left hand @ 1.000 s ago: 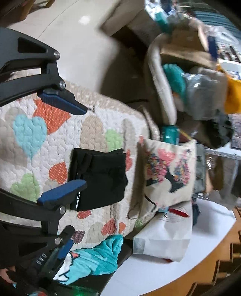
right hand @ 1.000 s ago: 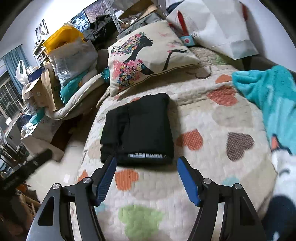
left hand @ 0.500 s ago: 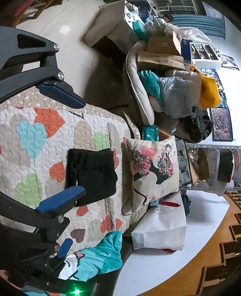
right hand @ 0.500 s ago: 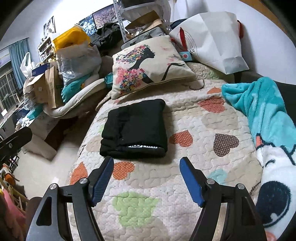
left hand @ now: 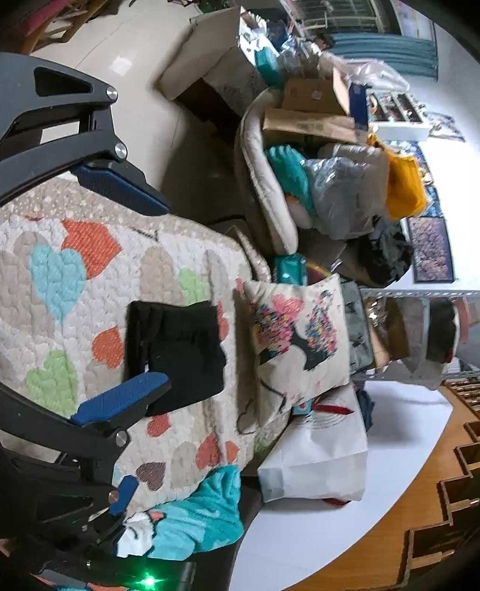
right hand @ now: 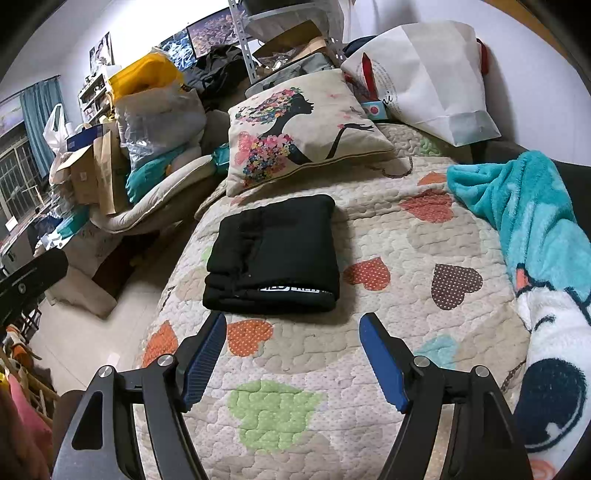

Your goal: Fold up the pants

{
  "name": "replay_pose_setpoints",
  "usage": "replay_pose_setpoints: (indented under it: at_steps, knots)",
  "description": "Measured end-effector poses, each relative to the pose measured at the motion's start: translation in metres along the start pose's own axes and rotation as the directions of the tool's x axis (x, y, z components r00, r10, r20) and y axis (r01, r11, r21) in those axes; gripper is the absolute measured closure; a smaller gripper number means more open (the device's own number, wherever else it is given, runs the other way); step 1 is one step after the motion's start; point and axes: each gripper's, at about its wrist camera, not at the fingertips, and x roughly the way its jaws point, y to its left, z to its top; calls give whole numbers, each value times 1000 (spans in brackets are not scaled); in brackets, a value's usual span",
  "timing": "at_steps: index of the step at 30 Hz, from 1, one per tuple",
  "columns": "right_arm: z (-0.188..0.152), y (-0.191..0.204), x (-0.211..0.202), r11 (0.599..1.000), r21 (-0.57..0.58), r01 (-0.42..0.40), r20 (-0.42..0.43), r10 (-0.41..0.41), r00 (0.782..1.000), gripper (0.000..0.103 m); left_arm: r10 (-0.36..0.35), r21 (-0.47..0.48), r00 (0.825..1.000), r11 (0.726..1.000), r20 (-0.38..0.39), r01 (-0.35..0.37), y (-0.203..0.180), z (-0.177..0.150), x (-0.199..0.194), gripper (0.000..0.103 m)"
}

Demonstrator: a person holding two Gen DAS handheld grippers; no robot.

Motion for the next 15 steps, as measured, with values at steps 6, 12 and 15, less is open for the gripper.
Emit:
replay_pose_setpoints:
  at_steps: [6,12,15]
  knots:
    - [-3,4,4,1000,-15,3,-13,-3,1000,24,55,-57,997,997,48,-52,9,1,-1,0]
    - [-6,7,9,999,-38,18,-28,-19,999,24,35,-64,998,997,-51,-38,18,-10,24,0]
    - [-7,6,11,999,-44,29,-36,-30,999,24,22,-68,991,997,-129,-31,20,-20,41,0]
